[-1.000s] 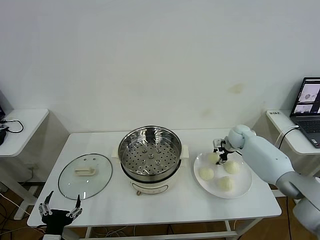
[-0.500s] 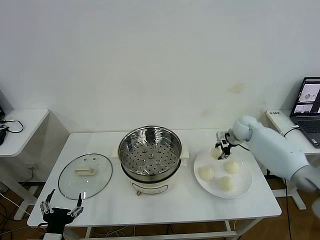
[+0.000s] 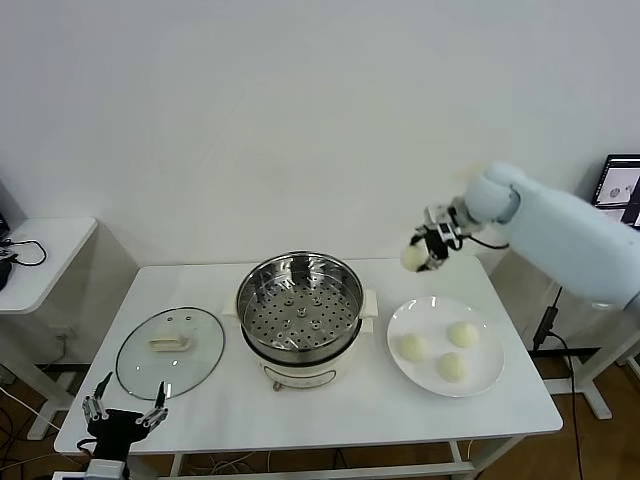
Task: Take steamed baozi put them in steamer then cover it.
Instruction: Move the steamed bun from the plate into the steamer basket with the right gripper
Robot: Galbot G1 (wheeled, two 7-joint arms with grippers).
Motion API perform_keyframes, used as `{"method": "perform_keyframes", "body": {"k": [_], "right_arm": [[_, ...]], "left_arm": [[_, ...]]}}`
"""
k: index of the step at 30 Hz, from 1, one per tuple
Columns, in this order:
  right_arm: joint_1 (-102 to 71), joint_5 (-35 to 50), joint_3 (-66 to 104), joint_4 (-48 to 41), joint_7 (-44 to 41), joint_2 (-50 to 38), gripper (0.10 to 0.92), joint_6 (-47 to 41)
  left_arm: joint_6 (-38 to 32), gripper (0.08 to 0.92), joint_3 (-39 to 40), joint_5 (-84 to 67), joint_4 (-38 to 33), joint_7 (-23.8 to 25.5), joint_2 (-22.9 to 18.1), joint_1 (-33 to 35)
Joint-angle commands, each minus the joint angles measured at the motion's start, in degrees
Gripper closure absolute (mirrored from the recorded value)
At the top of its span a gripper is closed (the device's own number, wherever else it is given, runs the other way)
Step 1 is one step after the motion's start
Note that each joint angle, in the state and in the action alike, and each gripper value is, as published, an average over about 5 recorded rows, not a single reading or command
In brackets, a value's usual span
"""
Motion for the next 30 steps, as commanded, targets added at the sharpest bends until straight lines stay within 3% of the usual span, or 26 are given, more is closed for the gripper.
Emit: {"method": "perform_keyframes", "body": {"k": [1, 7, 18, 30], "right_arm": [[11.88, 8.81, -8.08, 2.36, 1.8, 8.42, 0.406, 0.16], [10.42, 9.47, -10.55, 1.34, 4.03, 16.91, 0.406, 3.32], [5.07, 1.13, -15.45, -4.02, 7.06, 24.69, 0.406, 14.93], [-0.69, -14.4, -14.92, -12.59, 10.45, 27.68, 0.397, 27.3]], "left_arm": [[0.04, 0.177, -0.2, -0.13, 0.11, 0.05, 0.16, -0.18], [0.06, 0.177, -1.11, -0.35, 0.24, 0.06, 0.04, -0.39], [-0.33, 0.177, -2.13, -0.62, 0.71, -0.17, -1.25, -0.08], [-0.39, 0.177, -2.85, -0.65, 0.84, -0.23, -1.64, -0.16]]}}
